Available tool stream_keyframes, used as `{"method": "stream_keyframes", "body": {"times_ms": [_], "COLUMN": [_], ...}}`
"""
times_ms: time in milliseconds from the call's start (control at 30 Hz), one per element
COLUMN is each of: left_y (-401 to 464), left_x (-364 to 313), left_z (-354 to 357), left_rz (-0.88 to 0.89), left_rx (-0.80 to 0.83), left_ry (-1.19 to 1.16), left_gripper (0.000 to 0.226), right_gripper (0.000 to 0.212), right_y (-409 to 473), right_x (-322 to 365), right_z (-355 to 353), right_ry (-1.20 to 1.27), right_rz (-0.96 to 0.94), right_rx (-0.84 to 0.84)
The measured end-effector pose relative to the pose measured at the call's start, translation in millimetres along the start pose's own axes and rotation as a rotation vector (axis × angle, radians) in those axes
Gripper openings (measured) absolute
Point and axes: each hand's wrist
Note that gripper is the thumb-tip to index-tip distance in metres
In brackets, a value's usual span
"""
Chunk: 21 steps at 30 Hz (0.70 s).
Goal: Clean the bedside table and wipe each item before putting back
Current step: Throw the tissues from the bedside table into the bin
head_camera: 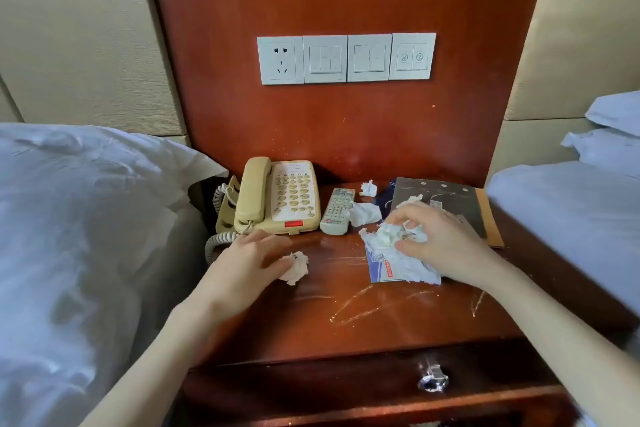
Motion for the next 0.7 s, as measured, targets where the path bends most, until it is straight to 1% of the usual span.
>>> {"method": "stream_keyframes", "body": {"times_ms": [133,267,433,567,633,700], "left_y": [3,2,3,3,4,6], "left_x": [-6,-12,-16,-17,-20,-23], "left_z": [5,14,21,24,26,26], "left_rz": [-0.118,-0.119,-0.098,-0.075,-0.062,-0.051], "left_rx": [-0.003,0.01,-0.011,-0.077,-0.094,-0.102], "left_ry": [0.115,0.175,0.108,0.061,0.068,0.071], "left_gripper": [0.033,0.035,0.028,0.013,0.012,0.012], "right_gripper": [0.037,0.044,0.051,0.05,0.046,0.037], "right_y": [-6,-2,3,5,6,7], "right_x": [-1,-2,-4,-6,-8,-9], "right_z": [2,3,8,9,10,13], "right_ry": [-0.128,-0.234,-0.273,-0.282,-0.284,-0.302], "right_rz": [0.038,0.035,0.031,0.036,0.04,0.02], "right_rx": [0.103,0.135,0.235,0.251,0.243,0.2]}}
Point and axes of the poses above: each hand's wrist, its own y-axis towards the middle knuckle, its own z-axis out of the palm, x = y × z
